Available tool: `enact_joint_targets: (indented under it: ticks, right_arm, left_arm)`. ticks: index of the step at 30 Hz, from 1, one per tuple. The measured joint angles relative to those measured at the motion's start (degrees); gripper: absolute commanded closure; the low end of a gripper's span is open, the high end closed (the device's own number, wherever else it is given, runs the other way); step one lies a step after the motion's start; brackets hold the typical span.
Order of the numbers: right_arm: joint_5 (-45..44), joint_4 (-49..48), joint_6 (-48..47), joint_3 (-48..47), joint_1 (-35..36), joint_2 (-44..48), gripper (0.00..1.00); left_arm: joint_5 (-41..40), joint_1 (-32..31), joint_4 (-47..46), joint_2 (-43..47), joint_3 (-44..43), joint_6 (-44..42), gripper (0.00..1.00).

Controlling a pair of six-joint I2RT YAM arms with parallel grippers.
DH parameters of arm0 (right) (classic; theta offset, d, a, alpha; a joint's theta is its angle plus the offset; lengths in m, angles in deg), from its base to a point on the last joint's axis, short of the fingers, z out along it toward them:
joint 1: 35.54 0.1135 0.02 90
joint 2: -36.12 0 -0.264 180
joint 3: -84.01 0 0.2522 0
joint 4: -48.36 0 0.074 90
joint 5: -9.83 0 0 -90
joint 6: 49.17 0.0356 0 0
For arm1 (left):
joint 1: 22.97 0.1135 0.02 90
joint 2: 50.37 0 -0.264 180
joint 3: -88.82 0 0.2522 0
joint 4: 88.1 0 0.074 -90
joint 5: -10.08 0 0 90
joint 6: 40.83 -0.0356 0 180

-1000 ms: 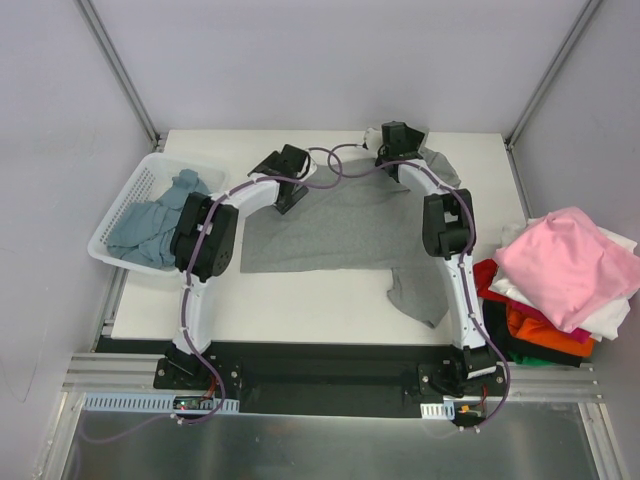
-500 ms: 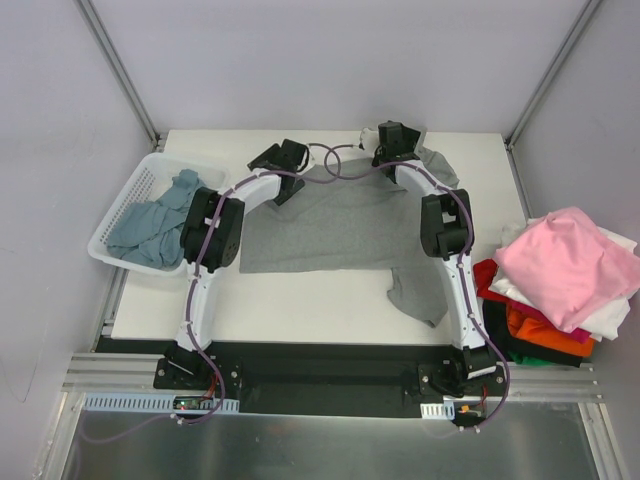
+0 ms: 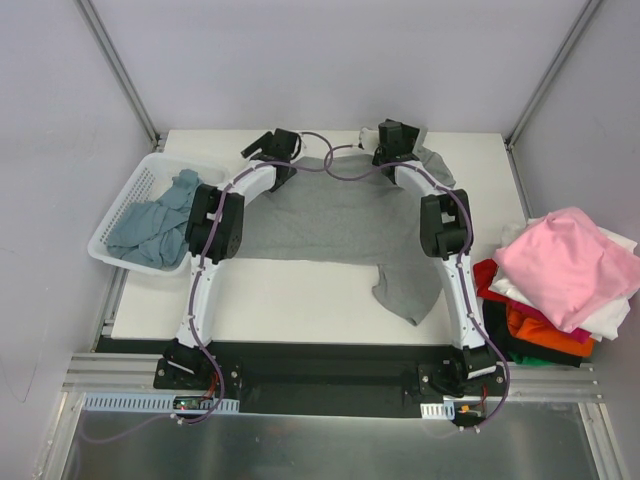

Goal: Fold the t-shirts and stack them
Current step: Flatten out the tshirt, then grap the side of the flattened tshirt closest away from the robot with both arms

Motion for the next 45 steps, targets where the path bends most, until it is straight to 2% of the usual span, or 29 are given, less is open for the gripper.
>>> enact_joint_targets:
  ticks: [9,16,21,28,30,34,36,38,39,40,45]
  right_arm:
    - [-0.09,-2.58,-0.90,-0.33,0.13,-1.03,0.03]
    - [-1.46,-5.49,-0.13,6.45,1.84,2.01,0.03]
    - [-2.56,-5.64,2.75,11.85,3.87,8.17,0.03]
    - [-5.46,-5.31,7.98,21.55,6.67,23.96,0.04]
    - [-5.49,-2.08,11.32,25.00,7.15,29.79,0.03]
    - [-2.01,12.50,20.65,30.45,7.41,40.68,0.01]
    - [1.27,21.11,25.35,33.03,7.50,44.72,0.06]
    - [4.87,28.13,29.35,37.05,7.65,47.91,0.06]
    - [6.51,30.71,30.71,38.95,7.80,49.20,0.01]
    - [8.55,32.87,32.37,42.07,7.96,50.80,0.03]
    - [14.25,41.09,38.56,55.71,9.62,58.60,0.03]
  left_arm:
    - [-0.44,0.37,-0.33,-2.12,-3.19,-1.01,0.01]
    - [0.04,-0.13,-0.31,0.17,-0.26,-0.13,0.01]
    - [0.48,-1.75,0.37,4.52,3.02,1.92,0.01]
    - [1.60,-3.93,0.04,14.40,6.25,4.39,0.01]
    - [1.62,-4.57,-0.59,18.78,10.01,4.63,0.01]
    - [2.21,-6.54,-1.73,30.05,24.02,5.84,0.01]
    - [3.28,-8.17,-1.40,35.54,31.30,6.99,0.01]
    - [4.50,-9.60,-1.07,40.00,37.48,8.48,0.01]
    - [5.22,-10.05,-0.85,41.42,39.47,8.94,0.01]
    - [6.29,-10.45,-0.87,43.23,42.29,10.01,0.01]
    - [10.58,-10.49,1.16,49.44,50.73,14.10,0.01]
